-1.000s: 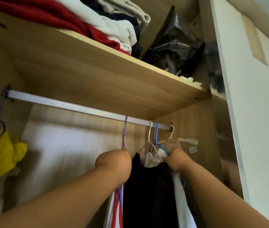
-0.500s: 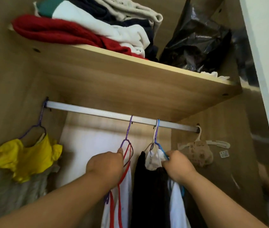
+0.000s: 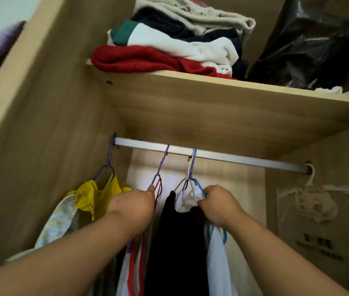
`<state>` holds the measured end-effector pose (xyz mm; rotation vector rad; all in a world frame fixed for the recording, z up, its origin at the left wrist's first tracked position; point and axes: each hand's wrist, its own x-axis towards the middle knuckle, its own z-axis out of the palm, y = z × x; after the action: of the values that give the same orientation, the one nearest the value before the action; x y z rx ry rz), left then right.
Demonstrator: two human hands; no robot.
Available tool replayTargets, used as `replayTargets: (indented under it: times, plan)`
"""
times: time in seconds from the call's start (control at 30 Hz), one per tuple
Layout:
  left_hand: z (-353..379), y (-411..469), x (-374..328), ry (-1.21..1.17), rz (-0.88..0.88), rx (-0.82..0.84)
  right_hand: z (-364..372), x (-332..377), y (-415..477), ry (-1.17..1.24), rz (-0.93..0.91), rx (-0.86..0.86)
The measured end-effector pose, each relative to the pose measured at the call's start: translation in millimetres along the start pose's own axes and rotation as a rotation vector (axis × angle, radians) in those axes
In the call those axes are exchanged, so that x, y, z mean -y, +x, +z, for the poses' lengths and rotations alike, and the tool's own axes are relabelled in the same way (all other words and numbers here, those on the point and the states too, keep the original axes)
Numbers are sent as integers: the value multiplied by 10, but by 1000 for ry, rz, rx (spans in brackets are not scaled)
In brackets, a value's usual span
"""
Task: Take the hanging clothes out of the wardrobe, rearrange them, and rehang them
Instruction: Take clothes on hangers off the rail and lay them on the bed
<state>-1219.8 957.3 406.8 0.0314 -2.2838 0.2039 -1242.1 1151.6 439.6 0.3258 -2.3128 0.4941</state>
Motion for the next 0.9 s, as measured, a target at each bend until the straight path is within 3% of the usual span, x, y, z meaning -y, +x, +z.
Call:
replayTargets:
  times: [0.23, 0.43, 0.5, 0.67, 0.9]
  plan:
    - [6, -12, 392, -27, -22, 32, 218, 477, 49, 55, 5, 22]
    - [21, -27, 307, -177, -17, 8, 273, 612, 116, 318, 271, 27]
    - [-11, -49, 290, -227, -33, -22, 246, 585, 114, 261, 277, 47]
    - [-134, -209, 316, -316, -17, -103, 59, 443, 73, 202, 294, -96]
    - [-416, -496, 238, -484, 47, -211, -515, 333, -162, 98, 147, -160]
